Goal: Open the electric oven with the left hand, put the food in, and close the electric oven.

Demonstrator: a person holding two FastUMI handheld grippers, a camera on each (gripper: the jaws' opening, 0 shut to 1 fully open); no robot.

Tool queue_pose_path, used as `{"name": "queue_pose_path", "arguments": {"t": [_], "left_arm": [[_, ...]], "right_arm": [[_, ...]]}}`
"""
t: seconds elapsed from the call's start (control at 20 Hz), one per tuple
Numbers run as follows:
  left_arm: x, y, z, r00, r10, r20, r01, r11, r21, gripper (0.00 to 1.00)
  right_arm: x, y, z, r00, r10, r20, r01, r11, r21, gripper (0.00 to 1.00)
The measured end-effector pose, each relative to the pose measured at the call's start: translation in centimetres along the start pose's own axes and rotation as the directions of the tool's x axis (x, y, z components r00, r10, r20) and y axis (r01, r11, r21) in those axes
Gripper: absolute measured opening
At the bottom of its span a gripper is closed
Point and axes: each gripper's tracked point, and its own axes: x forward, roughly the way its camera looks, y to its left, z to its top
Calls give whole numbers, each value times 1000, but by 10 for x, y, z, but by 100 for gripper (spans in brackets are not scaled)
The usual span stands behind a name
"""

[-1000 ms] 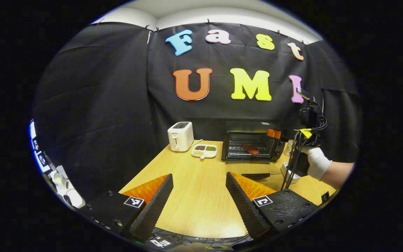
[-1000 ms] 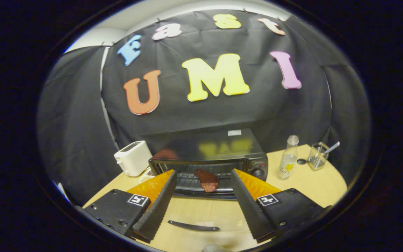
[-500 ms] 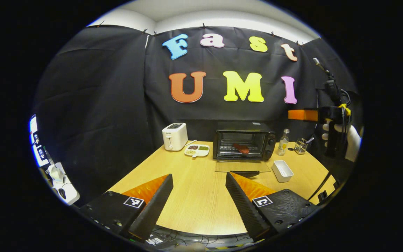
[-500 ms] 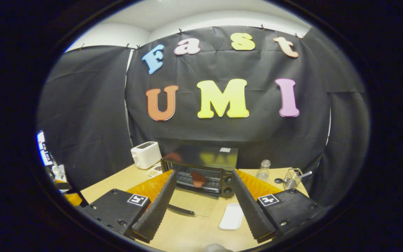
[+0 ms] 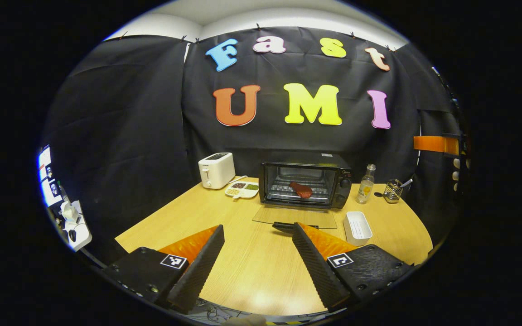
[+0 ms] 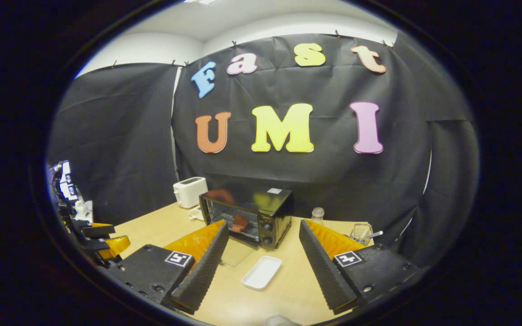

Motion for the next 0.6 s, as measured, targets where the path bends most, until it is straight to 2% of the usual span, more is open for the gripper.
{"name": "queue_pose_path", "arguments": {"t": [0.2,0.3,0.35,0.4,0.55,0.6], "left_arm": [[29,-30,-12,999,-45,-16,45,998,38,97],[49,-42,-26,995,-86,-42,88,995,38,97],[61,-49,-34,992,-116,-58,119,992,44,97],[69,-54,-41,988,-140,-70,144,988,53,97],[100,-65,-66,967,-223,-121,232,970,66,97],[110,-67,-72,963,-237,-132,247,967,68,97]], "right_arm": [[-3,-26,-9,999,-41,-31,42,999,17,99],[-9,-32,-8,995,-90,-31,90,996,26,99],[-12,-33,-7,993,-116,-31,117,993,25,96],[-15,-35,-7,988,-148,-39,149,989,19,99],[-25,-30,-1,974,-222,-49,223,975,21,99],[-27,-29,1,967,-249,-55,251,968,20,96]]}}
